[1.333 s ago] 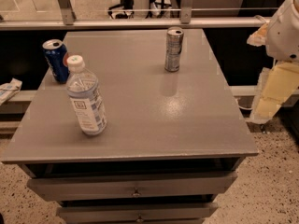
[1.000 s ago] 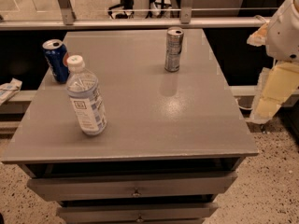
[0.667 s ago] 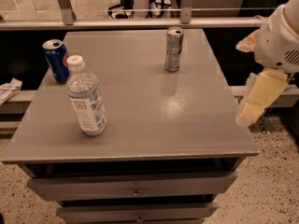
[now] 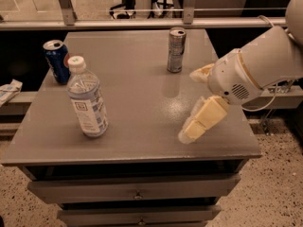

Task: Knock blue plastic bottle over

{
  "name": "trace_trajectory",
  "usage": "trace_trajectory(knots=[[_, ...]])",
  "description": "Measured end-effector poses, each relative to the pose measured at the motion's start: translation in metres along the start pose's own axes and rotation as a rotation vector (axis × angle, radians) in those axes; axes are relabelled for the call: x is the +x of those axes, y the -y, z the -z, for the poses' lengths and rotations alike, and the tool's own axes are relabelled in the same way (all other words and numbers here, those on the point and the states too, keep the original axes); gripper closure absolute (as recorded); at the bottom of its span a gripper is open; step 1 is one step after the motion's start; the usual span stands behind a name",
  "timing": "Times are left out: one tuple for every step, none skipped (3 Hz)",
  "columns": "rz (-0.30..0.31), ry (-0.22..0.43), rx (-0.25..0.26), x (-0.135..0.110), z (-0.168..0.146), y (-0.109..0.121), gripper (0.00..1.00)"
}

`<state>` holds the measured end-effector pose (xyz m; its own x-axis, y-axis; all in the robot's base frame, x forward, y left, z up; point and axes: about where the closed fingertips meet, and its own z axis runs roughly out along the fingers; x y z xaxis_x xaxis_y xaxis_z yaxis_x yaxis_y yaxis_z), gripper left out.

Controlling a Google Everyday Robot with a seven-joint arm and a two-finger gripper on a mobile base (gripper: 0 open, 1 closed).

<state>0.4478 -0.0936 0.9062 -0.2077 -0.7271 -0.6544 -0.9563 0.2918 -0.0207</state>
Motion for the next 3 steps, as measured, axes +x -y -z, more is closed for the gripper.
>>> trace_trajectory(knots=[[0.002, 0.177, -0.082, -0.045, -0.032, -0.020, 0.00], [0.000, 0.257, -0.122, -0.074, -0.037, -0.032, 0.00], [-0.002, 0.249, -0.118, -0.071, -0.036, -0.031, 0.00]])
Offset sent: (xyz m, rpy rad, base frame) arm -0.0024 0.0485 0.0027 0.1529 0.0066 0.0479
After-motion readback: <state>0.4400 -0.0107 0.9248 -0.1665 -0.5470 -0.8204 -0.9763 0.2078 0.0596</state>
